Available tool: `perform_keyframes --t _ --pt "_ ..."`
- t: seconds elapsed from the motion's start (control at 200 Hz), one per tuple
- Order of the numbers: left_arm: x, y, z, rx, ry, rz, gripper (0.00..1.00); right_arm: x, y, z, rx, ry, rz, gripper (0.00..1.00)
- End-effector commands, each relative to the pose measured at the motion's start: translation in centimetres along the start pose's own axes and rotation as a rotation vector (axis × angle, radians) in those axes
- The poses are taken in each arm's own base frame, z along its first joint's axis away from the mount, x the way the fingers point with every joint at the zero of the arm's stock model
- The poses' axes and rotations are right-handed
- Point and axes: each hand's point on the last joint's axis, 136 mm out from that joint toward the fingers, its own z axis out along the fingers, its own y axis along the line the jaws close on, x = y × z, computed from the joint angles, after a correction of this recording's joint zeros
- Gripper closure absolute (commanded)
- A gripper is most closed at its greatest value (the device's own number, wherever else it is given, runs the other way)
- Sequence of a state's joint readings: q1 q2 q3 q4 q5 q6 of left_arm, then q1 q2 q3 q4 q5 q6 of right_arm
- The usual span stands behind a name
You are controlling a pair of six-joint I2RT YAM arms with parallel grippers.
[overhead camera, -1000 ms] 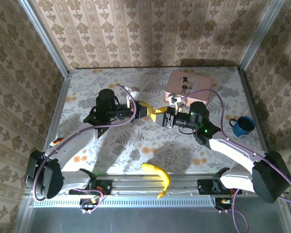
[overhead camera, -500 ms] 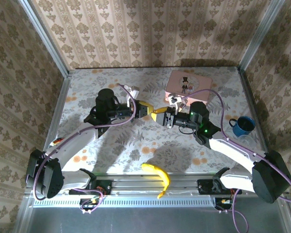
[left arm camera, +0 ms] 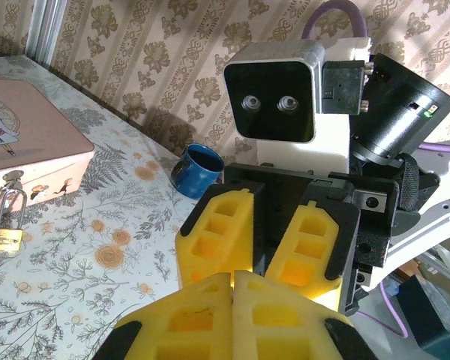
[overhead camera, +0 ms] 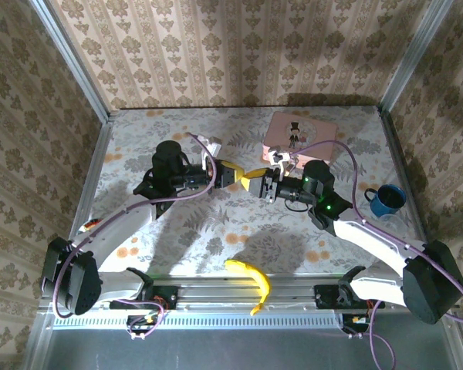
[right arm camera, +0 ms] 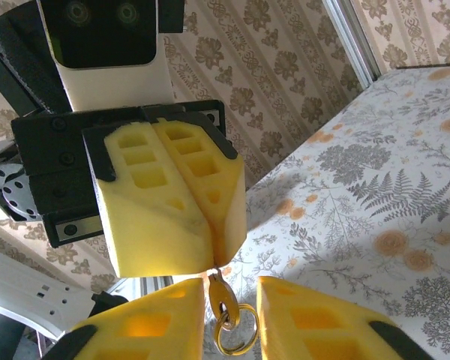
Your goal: Unlock a padlock with a key
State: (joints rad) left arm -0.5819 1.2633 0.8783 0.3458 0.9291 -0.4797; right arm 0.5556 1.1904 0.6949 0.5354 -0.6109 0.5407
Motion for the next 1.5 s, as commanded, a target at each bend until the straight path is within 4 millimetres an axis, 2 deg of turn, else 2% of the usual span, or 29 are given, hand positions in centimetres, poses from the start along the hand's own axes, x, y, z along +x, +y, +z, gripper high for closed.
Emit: perform_keyframes --t 0.0,0.2,0.36,0.42,0.59,0.695,0.825,0.925,1.08,1.14,1.305,1.495 --pt "-0.4 -0.7 -0.1 0.034 -0.011 0.011 1.00 -2.2 2.1 -0.1 -0.058 -0.043 -0.063 0.80" --pt "-0.7 -0.5 -0.2 0.029 -0.029 0.001 1.00 -2.1 2.1 0.0 -0.067 -0.038 -0.057 0.95" --pt "-1.3 -0.1 -0.5 0.031 -0.060 -0.016 1.00 -1.8 2.0 -0.1 -0.063 -0.037 -0.046 0.95" --pt "-1.5 -0.1 -0.5 0.040 -0.067 -0.022 1.00 -1.7 2.1 -0.1 -0.069 -0.036 -0.043 1.00" --pt "-2.0 0.5 -0.5 0.055 -0.096 -0.058 1.00 -1.7 2.2 -0.3 -0.073 -0.036 -0.041 1.00" --pt "-2.4 0.8 -0.5 0.071 -0.117 -0.084 1.00 -1.9 2.4 -0.4 -0.079 -0.037 -0.042 0.88" --pt "-2.5 1.0 -0.4 0.077 -0.118 -0.096 1.00 -2.2 2.8 -0.4 -0.092 -0.048 -0.045 0.92" --pt "-2.5 1.2 -0.3 0.075 -0.117 -0.103 1.00 -2.6 3.3 -0.6 -0.103 -0.058 -0.053 0.85" --pt "-2.5 1.5 -0.3 0.063 -0.122 -0.110 1.00 -2.8 3.5 -0.7 -0.105 -0.060 -0.058 0.82" --pt "-2.5 1.6 -0.3 0.061 -0.122 -0.112 1.00 -2.8 3.5 -0.7 -0.105 -0.061 -0.059 0.82" --pt "-2.3 1.6 -0.2 0.063 -0.118 -0.118 1.00 -2.8 3.3 -0.7 -0.093 -0.062 -0.054 0.94" --pt "-2.0 1.5 0.0 0.073 -0.109 -0.126 1.00 -3.0 3.0 -0.6 -0.082 -0.075 -0.053 1.00"
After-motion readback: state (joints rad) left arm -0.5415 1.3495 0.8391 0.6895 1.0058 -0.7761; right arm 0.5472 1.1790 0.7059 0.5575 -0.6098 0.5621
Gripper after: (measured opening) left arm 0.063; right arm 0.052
